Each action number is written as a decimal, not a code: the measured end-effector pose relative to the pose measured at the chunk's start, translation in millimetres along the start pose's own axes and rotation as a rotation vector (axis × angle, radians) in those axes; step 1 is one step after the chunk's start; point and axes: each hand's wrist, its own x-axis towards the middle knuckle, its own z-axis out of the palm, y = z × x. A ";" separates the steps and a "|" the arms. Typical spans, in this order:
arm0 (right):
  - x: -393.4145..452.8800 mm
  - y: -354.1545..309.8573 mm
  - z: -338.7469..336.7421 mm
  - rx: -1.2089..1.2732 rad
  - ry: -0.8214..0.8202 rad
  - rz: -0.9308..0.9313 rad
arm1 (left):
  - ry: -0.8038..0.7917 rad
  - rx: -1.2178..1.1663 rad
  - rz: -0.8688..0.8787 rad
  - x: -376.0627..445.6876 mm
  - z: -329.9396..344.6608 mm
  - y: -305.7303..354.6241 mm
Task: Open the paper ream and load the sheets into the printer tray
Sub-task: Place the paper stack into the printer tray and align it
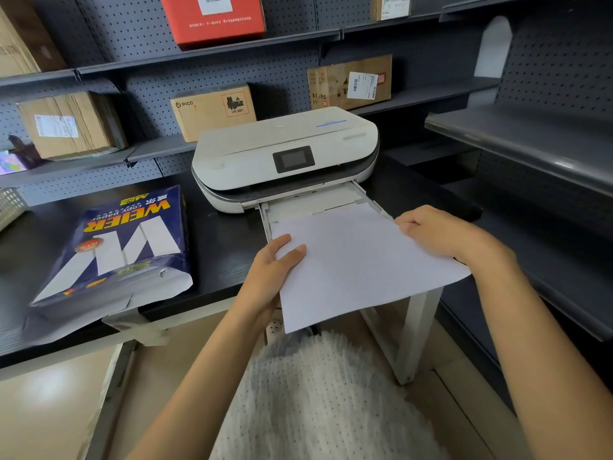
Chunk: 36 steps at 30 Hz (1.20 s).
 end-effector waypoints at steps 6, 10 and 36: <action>6.9 -8.3 -3.1 0.002 -0.007 -0.032 | -0.018 0.021 -0.025 6.6 -3.5 5.9; 17.4 -12.5 -6.4 -0.024 -0.028 -0.013 | -0.066 0.045 -0.034 10.3 -7.4 12.9; 56.5 -30.3 -3.0 -0.073 -0.014 0.017 | -0.217 0.157 -0.102 43.9 -31.5 36.1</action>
